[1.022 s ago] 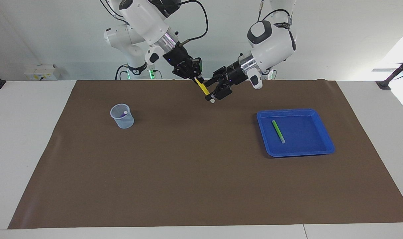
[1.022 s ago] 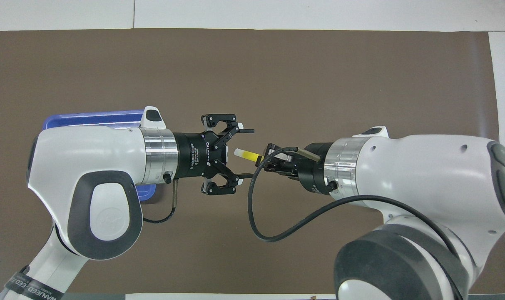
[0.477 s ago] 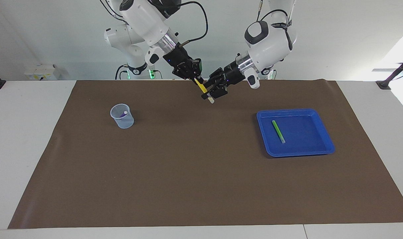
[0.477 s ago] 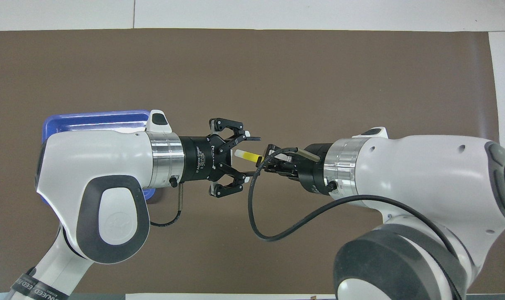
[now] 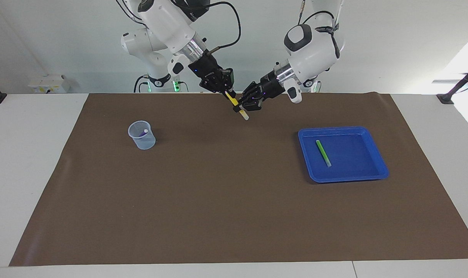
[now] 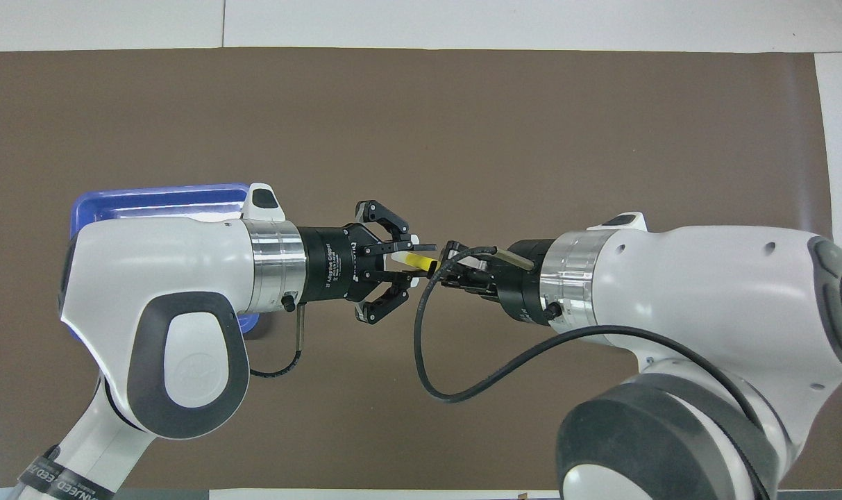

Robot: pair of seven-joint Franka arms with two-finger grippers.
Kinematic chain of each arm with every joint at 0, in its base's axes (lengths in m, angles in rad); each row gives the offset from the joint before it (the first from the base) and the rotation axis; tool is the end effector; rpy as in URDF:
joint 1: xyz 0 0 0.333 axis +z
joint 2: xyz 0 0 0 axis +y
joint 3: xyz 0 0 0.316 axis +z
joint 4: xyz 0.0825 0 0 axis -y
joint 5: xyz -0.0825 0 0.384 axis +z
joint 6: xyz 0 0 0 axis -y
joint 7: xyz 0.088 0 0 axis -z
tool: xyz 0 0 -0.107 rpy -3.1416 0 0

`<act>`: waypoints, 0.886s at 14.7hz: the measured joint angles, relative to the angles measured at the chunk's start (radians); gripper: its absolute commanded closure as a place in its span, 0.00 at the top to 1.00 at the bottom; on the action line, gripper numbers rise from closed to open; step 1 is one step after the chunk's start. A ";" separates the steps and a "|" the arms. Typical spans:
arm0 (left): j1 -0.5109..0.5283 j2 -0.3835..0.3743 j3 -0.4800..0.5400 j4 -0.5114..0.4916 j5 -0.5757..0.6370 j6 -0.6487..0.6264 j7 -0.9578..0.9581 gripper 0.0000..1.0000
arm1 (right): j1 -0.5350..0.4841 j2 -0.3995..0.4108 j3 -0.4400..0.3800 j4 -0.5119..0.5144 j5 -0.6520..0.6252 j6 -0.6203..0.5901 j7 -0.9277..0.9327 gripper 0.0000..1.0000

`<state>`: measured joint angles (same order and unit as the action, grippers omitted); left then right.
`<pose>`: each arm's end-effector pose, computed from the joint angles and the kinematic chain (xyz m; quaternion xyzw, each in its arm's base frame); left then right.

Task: Right arm passes pens to left for tray arrangement
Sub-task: 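Bring the yellow pen to the left gripper and close the left gripper, then open the right gripper and withdraw while the left gripper carries pen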

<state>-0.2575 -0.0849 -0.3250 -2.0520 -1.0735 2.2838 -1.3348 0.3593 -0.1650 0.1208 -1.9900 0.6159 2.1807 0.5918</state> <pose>0.4573 -0.3311 0.5166 0.6961 0.5640 -0.2667 0.3553 0.4704 0.2737 0.5774 -0.9321 0.1785 -0.0100 0.3150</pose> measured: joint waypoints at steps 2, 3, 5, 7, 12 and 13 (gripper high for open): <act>0.000 0.000 0.000 0.000 0.000 0.000 0.000 0.00 | 0.000 0.000 0.000 0.000 0.000 0.000 0.000 0.16; 0.000 0.000 0.000 0.000 0.000 0.000 0.000 0.00 | 0.000 0.000 0.000 0.000 0.000 0.000 0.000 0.63; 0.000 0.000 0.000 0.000 0.000 0.001 0.000 0.00 | 0.000 0.000 0.000 0.000 0.000 0.000 0.000 1.00; 0.003 0.000 0.007 0.000 0.000 0.004 0.000 0.00 | 0.000 -0.001 0.001 -0.001 0.000 -0.004 0.000 1.00; 0.017 0.000 0.015 0.000 0.000 0.007 0.000 0.00 | -0.016 -0.005 -0.004 0.001 -0.112 -0.115 -0.038 1.00; 0.020 0.000 0.016 -0.001 0.000 0.010 0.002 0.00 | -0.031 -0.009 -0.005 0.002 -0.167 -0.162 -0.091 1.00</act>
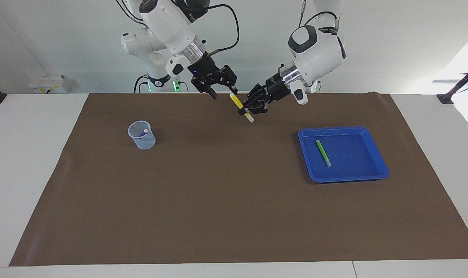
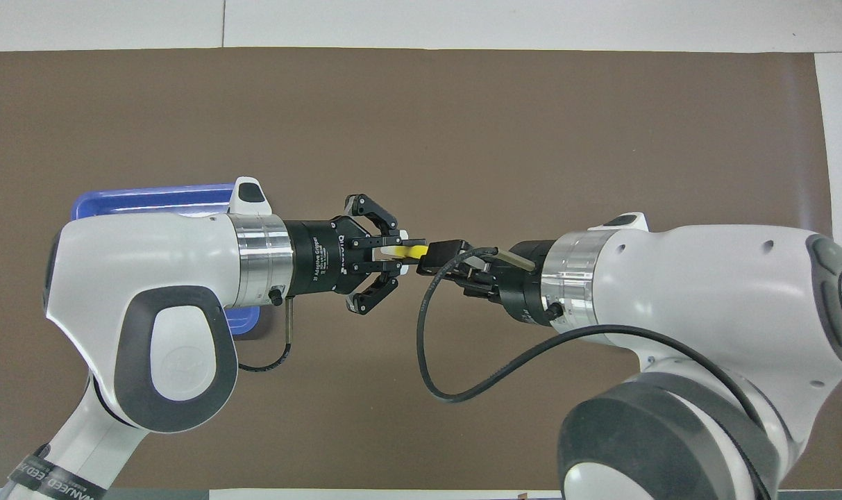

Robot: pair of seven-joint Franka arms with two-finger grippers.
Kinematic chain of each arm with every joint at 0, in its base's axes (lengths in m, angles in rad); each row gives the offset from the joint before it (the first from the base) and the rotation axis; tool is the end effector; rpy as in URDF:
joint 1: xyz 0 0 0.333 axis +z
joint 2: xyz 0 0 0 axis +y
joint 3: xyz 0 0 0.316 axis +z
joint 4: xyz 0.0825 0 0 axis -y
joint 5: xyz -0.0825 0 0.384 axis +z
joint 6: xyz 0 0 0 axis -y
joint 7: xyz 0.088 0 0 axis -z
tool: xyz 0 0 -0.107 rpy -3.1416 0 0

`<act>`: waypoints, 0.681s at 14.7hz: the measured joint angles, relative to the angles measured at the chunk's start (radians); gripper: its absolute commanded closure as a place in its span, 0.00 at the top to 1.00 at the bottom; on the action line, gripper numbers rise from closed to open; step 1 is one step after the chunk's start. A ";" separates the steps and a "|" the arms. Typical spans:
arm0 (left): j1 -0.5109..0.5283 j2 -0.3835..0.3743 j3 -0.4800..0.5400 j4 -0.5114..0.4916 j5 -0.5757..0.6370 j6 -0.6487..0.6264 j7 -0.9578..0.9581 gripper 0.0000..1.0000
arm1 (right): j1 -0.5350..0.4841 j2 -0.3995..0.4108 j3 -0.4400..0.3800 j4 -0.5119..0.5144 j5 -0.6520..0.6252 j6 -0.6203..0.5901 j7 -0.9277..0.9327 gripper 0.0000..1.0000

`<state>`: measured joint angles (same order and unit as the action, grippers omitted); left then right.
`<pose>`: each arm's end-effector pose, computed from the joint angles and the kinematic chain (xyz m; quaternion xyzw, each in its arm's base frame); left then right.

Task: Right arm passes pens to left for tray arrangement
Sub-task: 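Open the right gripper and withdraw while the left gripper carries pen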

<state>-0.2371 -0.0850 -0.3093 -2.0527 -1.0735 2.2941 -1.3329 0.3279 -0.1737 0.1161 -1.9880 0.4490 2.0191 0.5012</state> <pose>0.4699 -0.3133 0.5171 0.6845 0.5776 -0.2568 0.3631 0.4651 0.2534 0.5636 -0.9693 0.1032 0.0018 0.2232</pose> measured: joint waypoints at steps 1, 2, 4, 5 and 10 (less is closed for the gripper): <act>0.010 0.000 0.000 -0.001 0.006 0.002 0.011 0.00 | -0.021 -0.004 -0.001 0.002 -0.047 -0.048 -0.077 1.00; 0.023 0.000 0.000 -0.002 0.023 0.002 0.029 0.00 | -0.045 -0.008 -0.003 0.003 -0.090 -0.096 -0.166 1.00; 0.049 0.000 0.001 -0.009 0.106 0.002 0.058 0.00 | -0.103 -0.014 -0.006 0.004 -0.162 -0.167 -0.344 1.00; 0.062 0.000 0.001 -0.013 0.145 0.001 0.074 0.00 | -0.133 -0.016 -0.007 0.002 -0.186 -0.186 -0.426 0.96; 0.156 0.002 0.001 -0.029 0.300 -0.060 0.241 0.00 | -0.244 -0.012 -0.010 -0.072 -0.345 -0.198 -0.801 0.77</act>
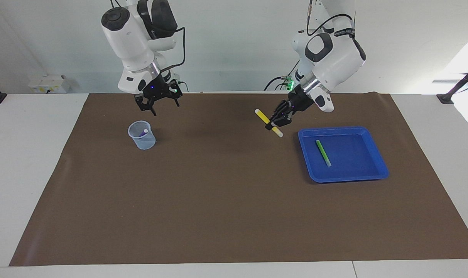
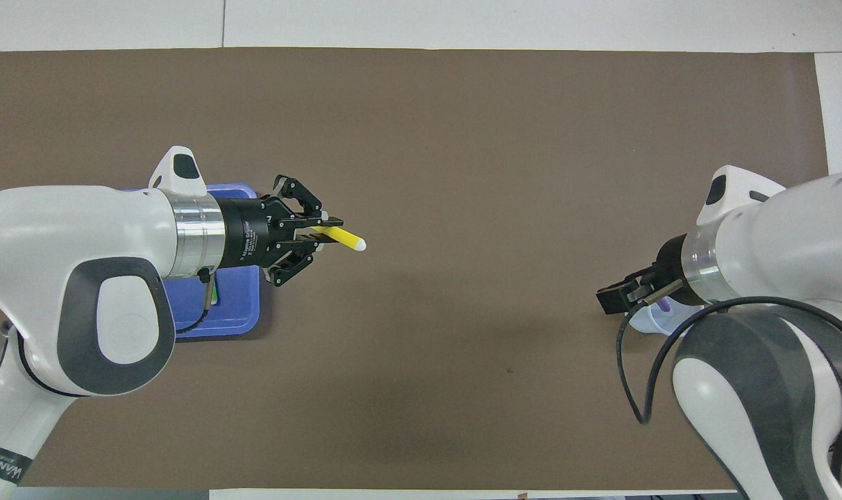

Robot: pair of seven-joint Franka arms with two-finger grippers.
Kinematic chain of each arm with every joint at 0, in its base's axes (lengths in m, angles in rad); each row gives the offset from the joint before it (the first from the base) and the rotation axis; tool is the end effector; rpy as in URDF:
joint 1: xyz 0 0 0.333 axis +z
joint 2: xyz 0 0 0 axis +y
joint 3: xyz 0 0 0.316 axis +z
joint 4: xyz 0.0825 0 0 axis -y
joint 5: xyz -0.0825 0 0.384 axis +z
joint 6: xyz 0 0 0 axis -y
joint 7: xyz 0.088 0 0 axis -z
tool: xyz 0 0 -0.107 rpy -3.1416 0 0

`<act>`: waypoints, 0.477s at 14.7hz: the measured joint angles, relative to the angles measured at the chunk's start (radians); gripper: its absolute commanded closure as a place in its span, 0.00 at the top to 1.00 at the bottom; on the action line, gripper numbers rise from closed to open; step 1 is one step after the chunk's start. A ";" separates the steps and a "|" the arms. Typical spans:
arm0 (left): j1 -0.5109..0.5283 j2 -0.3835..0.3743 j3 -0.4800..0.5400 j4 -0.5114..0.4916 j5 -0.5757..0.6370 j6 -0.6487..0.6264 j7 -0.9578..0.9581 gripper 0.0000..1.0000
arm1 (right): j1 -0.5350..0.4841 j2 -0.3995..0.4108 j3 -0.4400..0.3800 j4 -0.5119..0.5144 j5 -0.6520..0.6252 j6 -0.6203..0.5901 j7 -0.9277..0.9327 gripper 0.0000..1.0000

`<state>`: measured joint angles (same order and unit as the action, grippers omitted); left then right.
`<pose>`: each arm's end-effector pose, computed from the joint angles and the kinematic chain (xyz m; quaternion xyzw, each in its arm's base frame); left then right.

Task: Right arm passes pens to left for tray arrangement
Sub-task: 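Open the right gripper and withdraw while the left gripper carries pen, then lower the yellow pen into the blue tray and open the left gripper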

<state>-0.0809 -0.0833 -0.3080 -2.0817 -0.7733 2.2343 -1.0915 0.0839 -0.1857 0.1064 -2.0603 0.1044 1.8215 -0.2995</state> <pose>0.5037 -0.2329 0.4922 0.8002 0.5014 -0.1282 0.3032 0.4853 0.1048 0.5108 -0.9727 -0.2271 0.0246 0.0418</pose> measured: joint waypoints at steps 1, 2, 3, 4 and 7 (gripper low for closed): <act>0.020 0.001 0.000 -0.001 0.034 -0.019 0.038 0.00 | -0.005 0.002 0.000 -0.017 -0.021 0.001 -0.032 0.76; 0.038 0.003 0.000 -0.003 0.073 -0.036 0.073 0.00 | -0.009 0.005 0.001 -0.034 -0.031 0.007 -0.045 0.74; 0.061 0.005 0.000 -0.005 0.119 -0.055 0.118 0.00 | -0.012 0.009 0.001 -0.057 -0.044 0.025 -0.051 0.73; 0.090 0.008 0.000 -0.007 0.166 -0.083 0.180 0.00 | -0.016 0.015 0.002 -0.085 -0.065 0.061 -0.053 0.69; 0.194 0.029 0.002 -0.014 0.332 -0.159 0.416 0.00 | -0.037 0.048 0.002 -0.140 -0.126 0.133 -0.083 0.66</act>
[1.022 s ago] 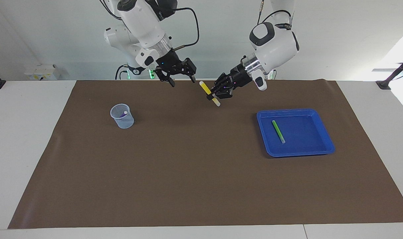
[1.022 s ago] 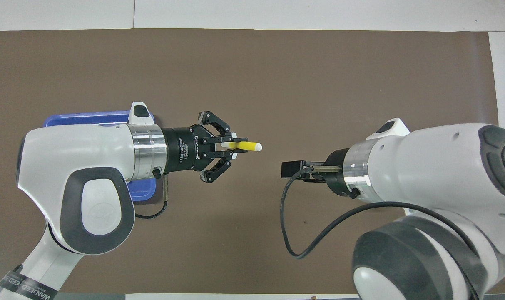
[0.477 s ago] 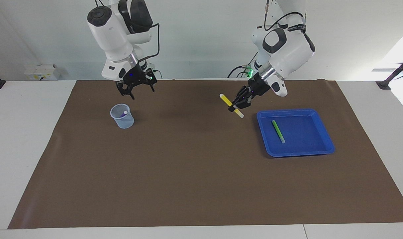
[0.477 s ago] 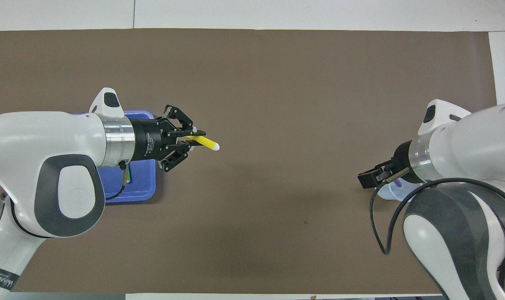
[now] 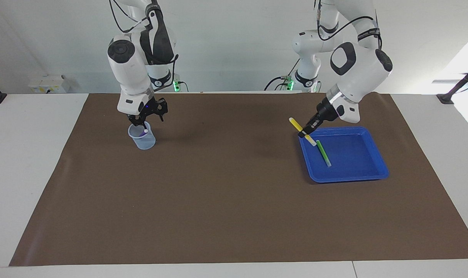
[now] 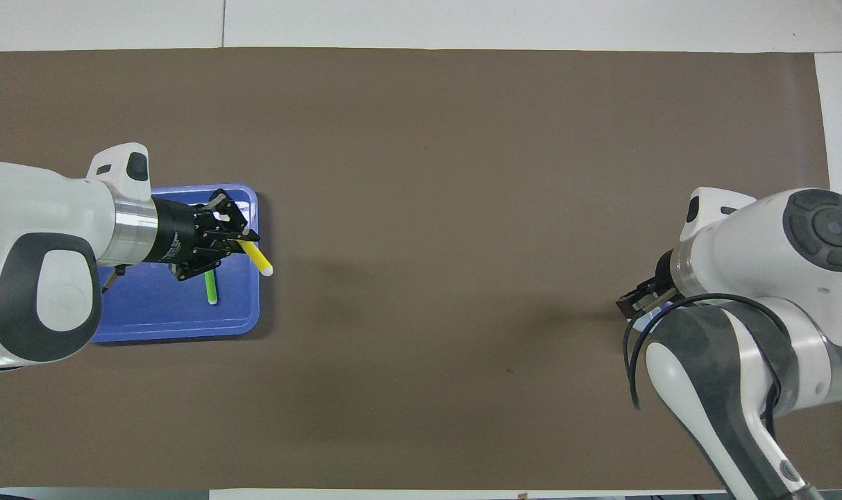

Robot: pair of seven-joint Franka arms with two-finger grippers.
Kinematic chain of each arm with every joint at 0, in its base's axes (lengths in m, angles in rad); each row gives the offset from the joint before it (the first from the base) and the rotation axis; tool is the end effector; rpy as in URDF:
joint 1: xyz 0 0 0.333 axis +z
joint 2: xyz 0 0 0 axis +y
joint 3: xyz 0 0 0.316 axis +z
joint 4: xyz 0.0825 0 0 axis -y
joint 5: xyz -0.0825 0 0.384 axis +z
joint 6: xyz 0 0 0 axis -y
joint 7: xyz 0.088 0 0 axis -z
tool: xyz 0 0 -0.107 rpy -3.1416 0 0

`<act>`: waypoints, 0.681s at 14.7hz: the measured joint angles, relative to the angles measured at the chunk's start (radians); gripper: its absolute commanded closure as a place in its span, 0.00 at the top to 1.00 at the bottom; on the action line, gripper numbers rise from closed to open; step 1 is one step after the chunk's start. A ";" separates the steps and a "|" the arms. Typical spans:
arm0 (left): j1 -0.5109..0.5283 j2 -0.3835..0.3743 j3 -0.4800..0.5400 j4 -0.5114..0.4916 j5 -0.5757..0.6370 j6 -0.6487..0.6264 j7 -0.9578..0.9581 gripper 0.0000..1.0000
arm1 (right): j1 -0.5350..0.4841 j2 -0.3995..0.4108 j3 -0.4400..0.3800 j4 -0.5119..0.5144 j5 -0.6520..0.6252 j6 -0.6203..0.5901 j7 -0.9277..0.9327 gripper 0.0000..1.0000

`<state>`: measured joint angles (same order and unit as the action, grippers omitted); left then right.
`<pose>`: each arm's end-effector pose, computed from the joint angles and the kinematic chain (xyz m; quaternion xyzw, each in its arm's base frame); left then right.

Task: Right arm passes pens to left for tray arrangement
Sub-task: 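Lower the yellow pen into the blue tray and open the left gripper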

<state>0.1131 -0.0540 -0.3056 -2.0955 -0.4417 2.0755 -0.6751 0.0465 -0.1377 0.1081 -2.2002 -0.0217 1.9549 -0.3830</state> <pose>0.5246 -0.1262 0.4511 0.9242 0.3335 -0.0632 0.1751 0.4861 0.0753 0.4326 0.9615 0.2687 -0.0558 0.0109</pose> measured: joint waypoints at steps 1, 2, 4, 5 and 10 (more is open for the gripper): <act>0.034 0.013 0.001 -0.005 0.070 -0.009 0.080 0.00 | -0.003 0.010 0.000 -0.004 -0.012 0.004 -0.009 0.66; 0.066 0.030 0.001 -0.009 0.133 -0.010 0.160 0.00 | -0.006 0.016 0.000 -0.006 -0.017 0.005 -0.014 0.65; 0.113 0.076 0.002 -0.013 0.273 -0.008 0.332 0.00 | -0.016 0.018 0.000 -0.014 -0.019 0.005 -0.033 0.60; 0.127 0.102 0.003 -0.013 0.354 -0.002 0.405 0.00 | -0.024 0.019 0.001 -0.019 -0.020 0.005 -0.056 0.57; 0.151 0.201 0.002 -0.064 0.573 0.176 0.499 0.00 | -0.071 0.036 0.000 -0.040 -0.023 0.040 -0.156 0.50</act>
<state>0.2637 0.1471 -0.3039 -2.1592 0.1309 2.2515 -0.1760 -0.0244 -0.1016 0.1077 -2.2406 -0.0442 1.9947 -0.5390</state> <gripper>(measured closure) 0.819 0.454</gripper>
